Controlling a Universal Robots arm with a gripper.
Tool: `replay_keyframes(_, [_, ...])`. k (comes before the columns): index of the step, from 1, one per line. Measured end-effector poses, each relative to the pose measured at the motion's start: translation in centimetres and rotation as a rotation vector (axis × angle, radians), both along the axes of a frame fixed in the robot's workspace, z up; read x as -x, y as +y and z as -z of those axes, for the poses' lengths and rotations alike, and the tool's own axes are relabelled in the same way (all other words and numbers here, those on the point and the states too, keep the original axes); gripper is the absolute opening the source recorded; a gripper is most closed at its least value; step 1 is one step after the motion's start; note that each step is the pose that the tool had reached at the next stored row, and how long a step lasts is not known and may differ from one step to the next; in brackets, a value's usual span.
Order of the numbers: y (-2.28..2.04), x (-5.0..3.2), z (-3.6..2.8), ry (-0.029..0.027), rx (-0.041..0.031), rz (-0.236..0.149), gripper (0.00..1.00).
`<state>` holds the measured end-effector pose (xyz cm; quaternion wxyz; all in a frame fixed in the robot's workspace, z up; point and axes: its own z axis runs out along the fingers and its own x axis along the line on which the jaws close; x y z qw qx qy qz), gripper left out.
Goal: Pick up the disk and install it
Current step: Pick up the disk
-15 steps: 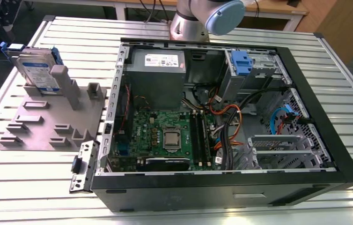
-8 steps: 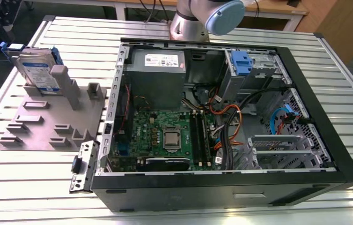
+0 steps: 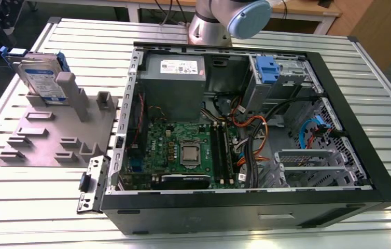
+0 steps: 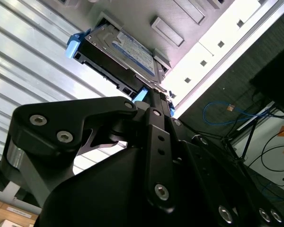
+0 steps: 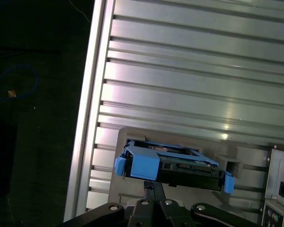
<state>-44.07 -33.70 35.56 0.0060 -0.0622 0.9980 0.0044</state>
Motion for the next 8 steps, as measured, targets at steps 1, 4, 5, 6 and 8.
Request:
replay_keyframes(1, [0.00,0.00,0.00,0.0000,0.0000,-0.001,0.11])
replay_keyframes(4, [0.00,0.00,0.00,0.0000,0.0000,-0.003,0.11])
replay_keyframes(5, [0.00,0.00,0.00,0.0000,0.0000,-0.003,0.11])
replay_keyframes(6, [0.00,0.00,0.00,0.0000,0.0000,-0.004,0.11])
replay_keyframes(8, [0.00,0.00,0.00,0.0000,0.0000,-0.006,0.11])
